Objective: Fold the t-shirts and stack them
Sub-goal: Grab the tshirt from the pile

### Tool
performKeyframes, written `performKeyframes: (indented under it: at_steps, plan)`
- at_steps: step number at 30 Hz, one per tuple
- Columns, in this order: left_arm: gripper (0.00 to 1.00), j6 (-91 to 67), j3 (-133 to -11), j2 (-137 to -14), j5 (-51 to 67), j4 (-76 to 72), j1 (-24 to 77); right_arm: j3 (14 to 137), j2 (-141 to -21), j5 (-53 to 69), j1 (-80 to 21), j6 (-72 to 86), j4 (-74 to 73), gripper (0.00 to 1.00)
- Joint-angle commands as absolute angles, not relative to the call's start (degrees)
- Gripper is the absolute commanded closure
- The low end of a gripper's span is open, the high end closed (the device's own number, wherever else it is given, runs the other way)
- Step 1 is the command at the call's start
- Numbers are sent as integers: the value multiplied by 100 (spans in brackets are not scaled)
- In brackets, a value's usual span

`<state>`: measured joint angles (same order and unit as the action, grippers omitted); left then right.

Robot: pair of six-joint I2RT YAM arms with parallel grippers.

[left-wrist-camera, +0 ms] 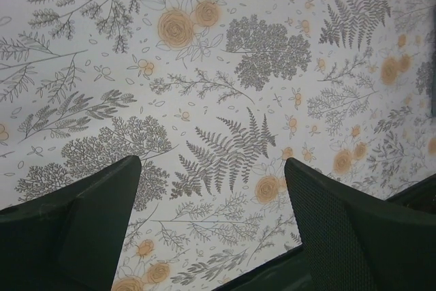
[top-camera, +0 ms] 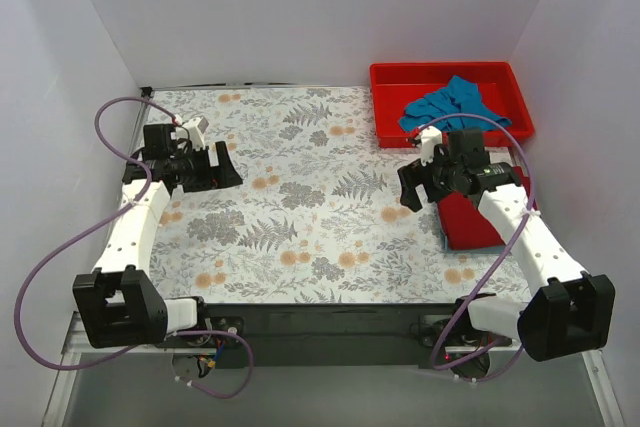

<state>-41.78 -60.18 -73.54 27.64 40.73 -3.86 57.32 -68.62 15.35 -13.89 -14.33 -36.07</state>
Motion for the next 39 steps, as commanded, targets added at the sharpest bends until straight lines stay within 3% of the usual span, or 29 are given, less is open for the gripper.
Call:
performKeyframes:
  at_steps: [1,7,10,18,22,32,35,36,37,38,39]
  plan:
    - [14,-4017,-6450,-7066,2919,4192,-378,6221,-6907,1653,-1397,-1731,-3568,2]
    - [14,-3832,-7039,-7672,3671,4518,-369,7907,-8163,1370,-792,-2065,-3560,2]
    - [14,-3876,-7495,-7970,3858,4535,-369,9512,-9460,1301,-178,-2083,-3568,2]
    - [14,-3850,-8051,-8517,3991,4931,-369,12415,-12250,625,422,-2022,-3718,2]
    - [14,-3744,-7849,-8473,3859,4913,-378,13016,-13191,554,562,-1899,-3674,2]
    - [14,-3603,-7945,-8587,3622,5133,-378,12780,-14229,694,730,-1714,-3349,3]
    - [14,-3796,-8006,-8552,3358,4984,-378,12727,-14116,947,729,-1758,-3340,30]
    - [14,-3823,-8024,-8517,3349,4957,-369,12709,-14020,1062,729,-1775,-3331,45]
    - [14,-3867,-8033,-8499,3375,4887,-369,12709,-13932,1168,721,-1784,-3331,80]
    - [14,-3893,-8059,-8456,3445,4852,-378,12700,-13696,1343,677,-1784,-3331,98]
    - [14,-3963,-8086,-8438,3498,4825,-378,12700,-13572,1458,651,-1784,-3331,99]
